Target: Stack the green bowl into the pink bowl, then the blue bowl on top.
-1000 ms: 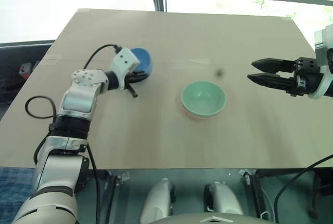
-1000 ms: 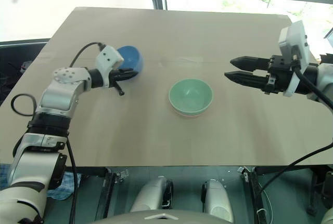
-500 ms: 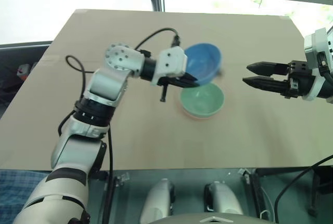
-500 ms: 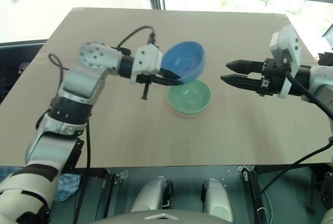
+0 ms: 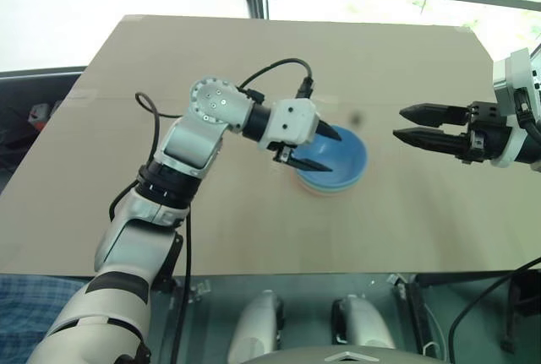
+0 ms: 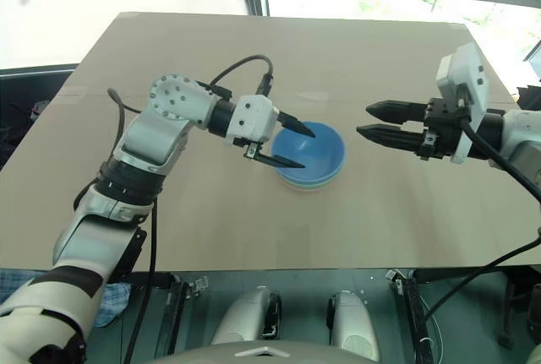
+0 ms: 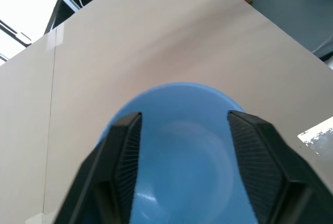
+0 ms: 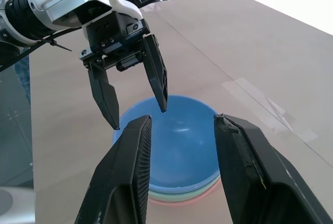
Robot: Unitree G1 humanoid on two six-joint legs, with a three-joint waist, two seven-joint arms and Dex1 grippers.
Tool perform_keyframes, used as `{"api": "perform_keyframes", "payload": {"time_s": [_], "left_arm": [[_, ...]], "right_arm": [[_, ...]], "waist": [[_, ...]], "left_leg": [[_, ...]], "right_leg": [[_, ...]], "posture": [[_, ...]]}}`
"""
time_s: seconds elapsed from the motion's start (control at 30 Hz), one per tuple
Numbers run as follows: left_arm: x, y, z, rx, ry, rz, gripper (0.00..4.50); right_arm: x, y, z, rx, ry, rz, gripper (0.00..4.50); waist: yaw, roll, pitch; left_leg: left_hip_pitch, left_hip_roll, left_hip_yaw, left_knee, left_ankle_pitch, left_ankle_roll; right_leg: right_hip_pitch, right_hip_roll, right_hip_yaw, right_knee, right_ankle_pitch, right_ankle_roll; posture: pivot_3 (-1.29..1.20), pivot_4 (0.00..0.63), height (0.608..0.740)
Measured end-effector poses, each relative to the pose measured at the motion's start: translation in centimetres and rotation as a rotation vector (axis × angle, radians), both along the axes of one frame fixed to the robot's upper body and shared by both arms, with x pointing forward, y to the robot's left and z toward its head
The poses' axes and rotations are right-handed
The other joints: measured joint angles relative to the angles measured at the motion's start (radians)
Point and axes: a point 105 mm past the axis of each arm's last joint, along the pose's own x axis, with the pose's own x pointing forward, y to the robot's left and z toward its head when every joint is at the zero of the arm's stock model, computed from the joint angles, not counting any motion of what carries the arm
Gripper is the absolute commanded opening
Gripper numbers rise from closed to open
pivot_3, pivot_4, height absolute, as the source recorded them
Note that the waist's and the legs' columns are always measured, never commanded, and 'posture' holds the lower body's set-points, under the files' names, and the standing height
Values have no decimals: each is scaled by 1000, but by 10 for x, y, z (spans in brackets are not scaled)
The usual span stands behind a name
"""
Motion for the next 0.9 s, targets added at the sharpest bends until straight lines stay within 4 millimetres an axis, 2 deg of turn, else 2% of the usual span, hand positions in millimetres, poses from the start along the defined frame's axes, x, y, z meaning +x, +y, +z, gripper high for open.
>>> {"api": "perform_keyframes", "payload": {"time_s": [0.1, 0.2, 0.3, 0.4, 0.43, 0.5, 0.6, 0.67, 0.83, 0.9], "left_arm": [[6, 5, 15, -123, 98, 80, 2639], [14, 26, 24, -253, 192, 212, 2639], [20, 51, 5, -330, 307, 362, 2639], [17, 86, -33, -343, 420, 542, 2639], [14, 95, -40, -361, 454, 585, 2639], [7, 105, -39, -410, 483, 622, 2639], [-3, 124, -34, -483, 468, 687, 2639], [-15, 134, -42, -497, 486, 738, 2639], [-31, 143, -60, -481, 536, 809, 2639], [-37, 154, -69, -469, 541, 871, 2639]], "right_arm": [[0, -1, -1, -4, 2, -1, 2015], [2, -6, -10, -1, 36, -28, 2015], [8, -16, -13, 69, 38, -95, 2015], [5, -30, -34, 67, 82, -148, 2015], [2, -33, -42, 70, 106, -154, 2015], [-4, -38, -52, 87, 124, -152, 2015], [-8, -59, -71, 76, 141, -199, 2015], [-10, -73, -85, 67, 151, -235, 2015], [-10, -78, -92, 90, 70, -231, 2015], [-13, -78, -105, 85, 52, -223, 2015]], "waist": [[-1, 0, 0], [-2, 0, 0], [-3, 0, 0], [0, 0, 0], [2, 0, 0], [7, 0, 0], [8, 0, 0], [0, 0, 0], [-3, -1, -1], [-2, 1, -1]], "left_leg": [[0, 0, 0, 1, 0, 0], [1, 1, 0, 0, 0, 0], [1, 1, 0, 0, 0, 0], [0, 1, -1, -1, 0, 0], [0, 1, -1, -1, 0, 0], [-1, 1, -3, 1, 0, 0], [3, 0, -1, 3, -1, 1], [6, 0, 1, 3, -1, 1], [8, 2, 0, 2, 0, -2], [8, 2, 0, 1, 0, -2]], "right_leg": [[0, 0, 0, 0, 0, 0], [0, 0, 0, 0, 0, 0], [1, 0, 0, 1, 0, 0], [1, 0, 0, 1, 0, 0], [1, -1, -1, 0, 0, 0], [2, -1, -2, 0, 0, 0], [5, -2, 0, -2, 0, 0], [6, -2, 2, -1, 0, 0], [5, 0, 2, 1, 0, 0], [5, 0, 2, 1, 0, 0]], "posture": [[0, 150, 740], [0, 150, 740], [0, 150, 740], [0, 150, 740], [0, 150, 740], [0, 150, 740], [0, 150, 740], [0, 150, 740], [0, 150, 740], [0, 150, 740]]}}
